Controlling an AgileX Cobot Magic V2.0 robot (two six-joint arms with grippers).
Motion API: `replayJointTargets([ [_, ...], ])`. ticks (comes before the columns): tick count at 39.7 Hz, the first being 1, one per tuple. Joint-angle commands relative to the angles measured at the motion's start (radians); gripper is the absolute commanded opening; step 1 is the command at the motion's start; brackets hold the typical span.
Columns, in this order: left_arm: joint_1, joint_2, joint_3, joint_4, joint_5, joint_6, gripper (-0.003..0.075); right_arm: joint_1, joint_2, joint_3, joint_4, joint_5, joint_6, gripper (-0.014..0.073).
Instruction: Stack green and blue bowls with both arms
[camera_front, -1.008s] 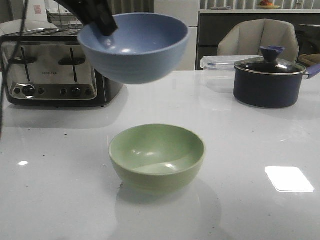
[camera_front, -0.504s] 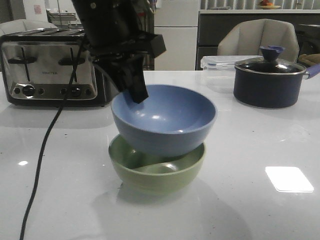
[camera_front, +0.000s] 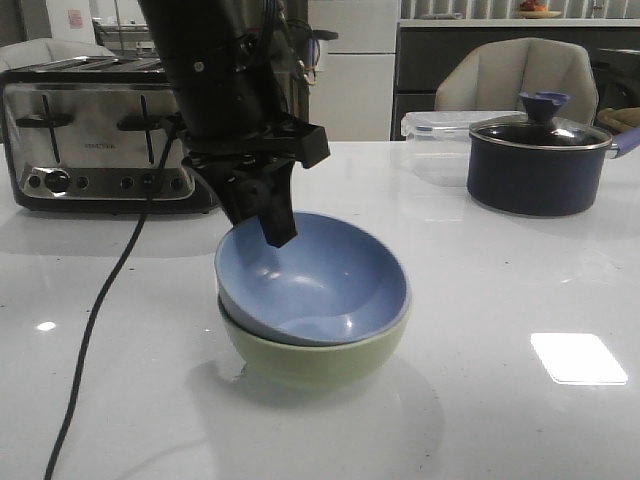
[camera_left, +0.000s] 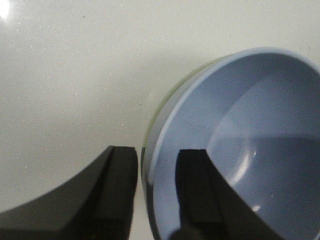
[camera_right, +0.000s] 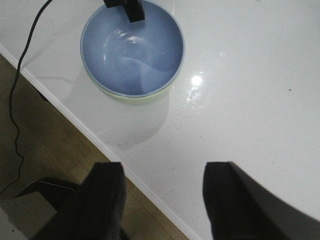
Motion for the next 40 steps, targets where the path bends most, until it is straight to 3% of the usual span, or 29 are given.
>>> replayJointTargets([
  [1, -0.005, -0.054, -0.033, -0.015, -0.027, 0.002, 0.0436, 0.002, -0.007, -0.026, 0.008, -0.064, -0.006, 0.0462],
  [4, -0.005, -0.057, -0.033, -0.014, -0.027, 0.002, 0.0472, 0.002, -0.007, -0.026, 0.008, -0.064, -0.006, 0.0462],
  [20, -0.005, -0.298, 0.014, 0.03, -0.057, -0.009, 0.0472, 0.002, -0.007, -0.026, 0.008, -0.064, -0.006, 0.0462],
  [40, -0.005, -0.916, 0.52, 0.029, -0.213, -0.009, 0.0456, 0.002, -0.007, -0.026, 0.008, -0.064, -0.006, 0.0462],
])
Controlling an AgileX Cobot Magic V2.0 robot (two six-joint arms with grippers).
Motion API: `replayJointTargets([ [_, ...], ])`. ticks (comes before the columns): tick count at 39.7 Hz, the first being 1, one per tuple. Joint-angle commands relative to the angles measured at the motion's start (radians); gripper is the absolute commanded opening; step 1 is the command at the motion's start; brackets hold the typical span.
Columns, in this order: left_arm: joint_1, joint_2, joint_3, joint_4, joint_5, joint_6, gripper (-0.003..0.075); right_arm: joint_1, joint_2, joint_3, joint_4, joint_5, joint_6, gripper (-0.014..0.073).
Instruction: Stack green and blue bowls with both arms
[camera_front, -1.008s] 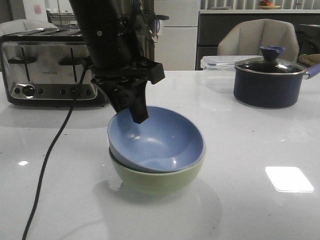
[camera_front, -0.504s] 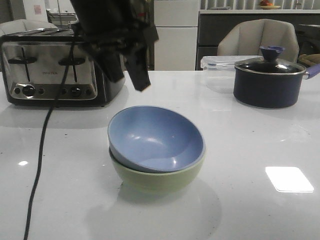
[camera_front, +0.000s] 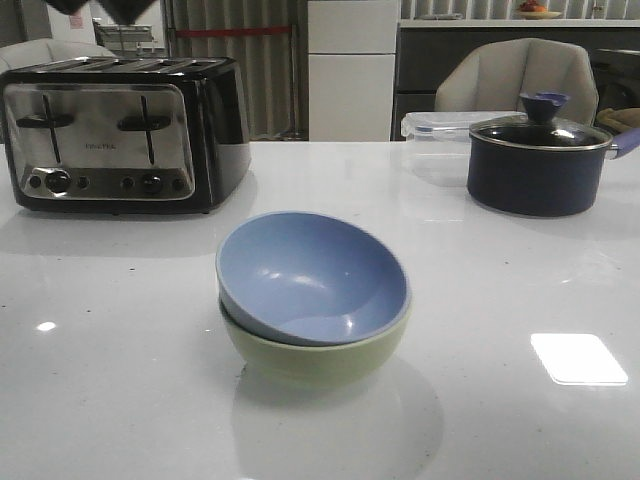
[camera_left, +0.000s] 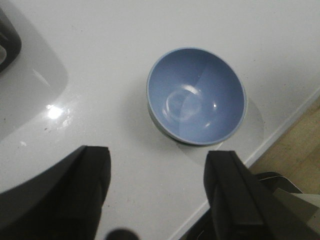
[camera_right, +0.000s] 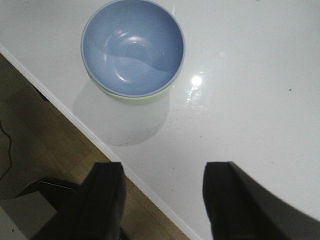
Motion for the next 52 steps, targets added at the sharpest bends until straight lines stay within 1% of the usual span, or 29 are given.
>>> replayJointTargets([
  [1, -0.005, -0.141, 0.063, -0.01, -0.084, -0.009, 0.0456, 0.002, -0.007, -0.026, 0.008, -0.064, -0.006, 0.0462],
  [11, -0.005, -0.472, 0.293, -0.013, -0.087, -0.009, 0.0456, 0.002, -0.007, -0.026, 0.008, -0.065, -0.006, 0.0462],
  [18, -0.005, -0.633, 0.405, -0.016, -0.088, -0.009, 0.0456, 0.002, -0.007, -0.026, 0.008, -0.065, -0.006, 0.0462],
  [24, -0.005, -0.679, 0.458, -0.007, -0.101, -0.016, 0.0455, 0.002, -0.007, -0.026, 0.008, -0.065, -0.006, 0.0462],
  [29, -0.005, -0.672, 0.472, 0.088, -0.108, -0.144, 0.0456, 0.002, -0.007, -0.026, 0.008, -0.065, -0.006, 0.0462],
  [38, -0.005, -0.672, 0.472, 0.097, -0.132, -0.148, 0.0455, 0.002, -0.007, -0.026, 0.008, -0.064, -0.006, 0.0456],
  [41, -0.005, -0.672, 0.472, 0.097, -0.132, -0.149, 0.0449, 0.002, -0.007, -0.026, 0.008, -0.064, -0.006, 0.0394],
  [42, -0.005, -0.672, 0.472, 0.097, -0.132, -0.15, 0.044, 0.002, -0.007, -0.026, 0.008, -0.064, -0.006, 0.0358],
  [47, -0.005, -0.672, 0.472, 0.097, -0.132, -0.157, 0.036, 0.002, -0.007, -0.026, 0.008, -0.064, -0.006, 0.0183],
  [52, -0.005, -0.672, 0.472, 0.097, -0.132, -0.157, 0.0271, 0.002, -0.007, -0.026, 0.008, -0.064, -0.006, 0.0061],
])
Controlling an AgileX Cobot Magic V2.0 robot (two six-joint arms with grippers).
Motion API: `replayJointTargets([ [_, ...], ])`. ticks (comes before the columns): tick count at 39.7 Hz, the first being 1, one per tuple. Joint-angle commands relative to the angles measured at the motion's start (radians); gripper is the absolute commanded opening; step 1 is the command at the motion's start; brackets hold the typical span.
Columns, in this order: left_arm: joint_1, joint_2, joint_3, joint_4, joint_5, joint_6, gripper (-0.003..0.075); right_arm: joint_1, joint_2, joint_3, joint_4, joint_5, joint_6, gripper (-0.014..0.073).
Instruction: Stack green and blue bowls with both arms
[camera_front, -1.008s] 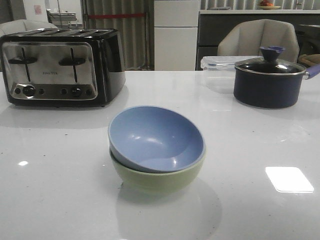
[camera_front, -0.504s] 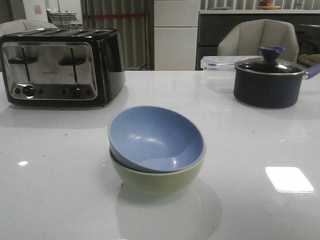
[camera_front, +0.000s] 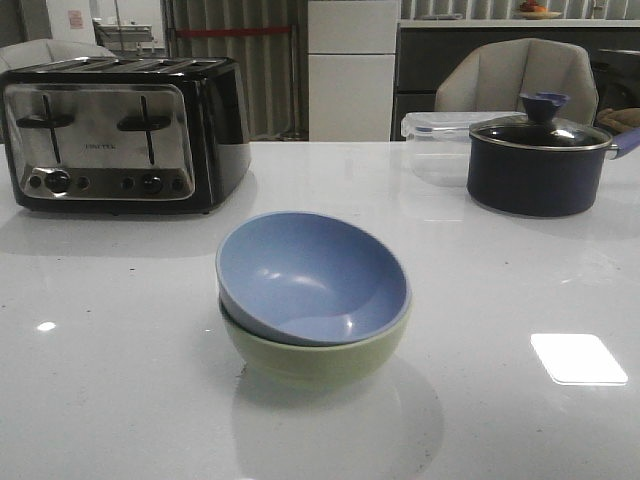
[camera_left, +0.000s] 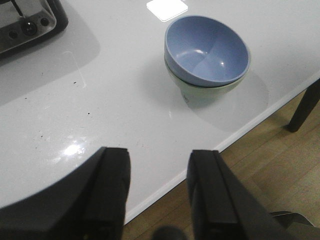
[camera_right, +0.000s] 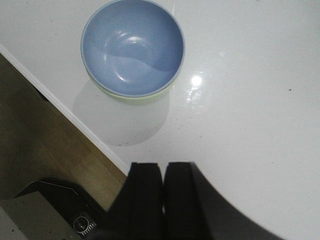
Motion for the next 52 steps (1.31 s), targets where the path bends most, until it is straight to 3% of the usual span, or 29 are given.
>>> replayJointTargets([
  [1, -0.005, 0.01, -0.026, -0.003, -0.081, -0.011, 0.0258, 0.002, -0.007, -0.026, 0.008, -0.064, -0.006, 0.0042],
  [12, -0.005, 0.01, -0.026, -0.003, -0.081, -0.011, 0.0095, 0.002, -0.007, -0.026, 0.009, -0.064, -0.006, 0.0036],
  [39, -0.003, -0.009, -0.023, -0.007, -0.085, -0.013, 0.0099, 0.002, -0.007, -0.026, 0.009, -0.064, -0.006, 0.0036],
  [43, 0.066, -0.068, -0.002, 0.029, -0.135, -0.013, 0.0099, 0.002, -0.007, -0.026, 0.009, -0.064, -0.006, 0.0036],
  [52, 0.266, -0.253, 0.163, 0.029, -0.393, -0.013, 0.0099, 0.002, -0.007, -0.026, 0.009, -0.064, -0.006, 0.0036],
])
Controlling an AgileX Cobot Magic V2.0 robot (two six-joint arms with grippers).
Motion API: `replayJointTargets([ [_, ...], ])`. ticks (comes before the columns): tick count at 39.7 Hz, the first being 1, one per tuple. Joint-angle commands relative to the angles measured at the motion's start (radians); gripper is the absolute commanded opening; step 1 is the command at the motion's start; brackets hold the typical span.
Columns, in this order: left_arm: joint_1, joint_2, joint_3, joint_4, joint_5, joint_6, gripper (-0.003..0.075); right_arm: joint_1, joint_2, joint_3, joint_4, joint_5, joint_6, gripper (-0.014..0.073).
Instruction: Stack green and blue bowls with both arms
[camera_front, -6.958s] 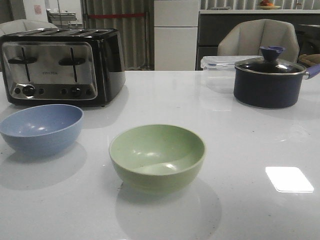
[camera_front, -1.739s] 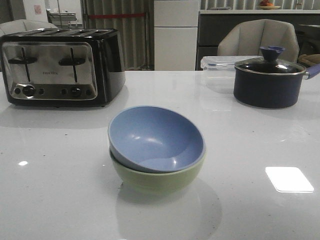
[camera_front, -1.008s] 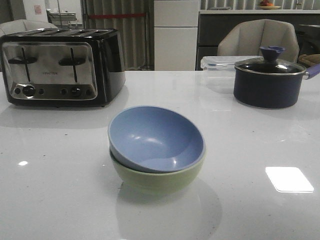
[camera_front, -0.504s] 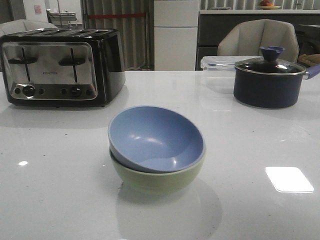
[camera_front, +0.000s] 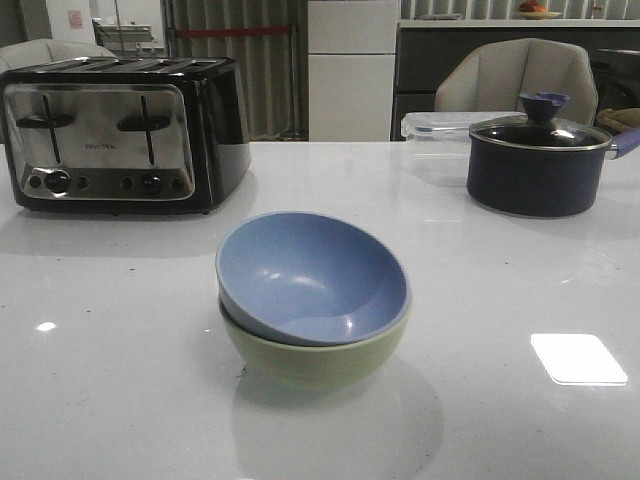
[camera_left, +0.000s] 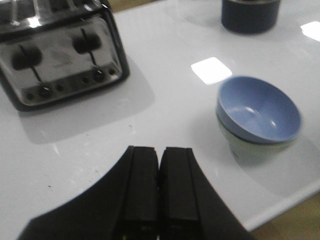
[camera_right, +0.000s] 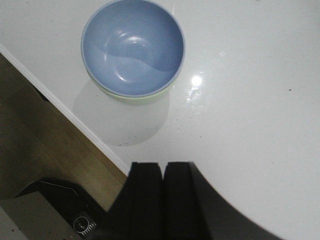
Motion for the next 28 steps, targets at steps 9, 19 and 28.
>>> replayJointTargets([
  [9, 0.255, -0.202, 0.265, -0.034, -0.397, -0.009, 0.0099, 0.002, -0.007, -0.026, 0.009, -0.064, -0.006, 0.0036],
  [19, 0.339, -0.275, 0.41, -0.064, -0.525, -0.009, 0.0099, 0.002, -0.007, -0.026, 0.009, -0.064, -0.006, 0.0036],
  [28, 0.342, -0.273, 0.487, -0.096, -0.635, -0.009, 0.0099, 0.002, -0.007, -0.026, 0.009, -0.065, -0.006, 0.0036],
])
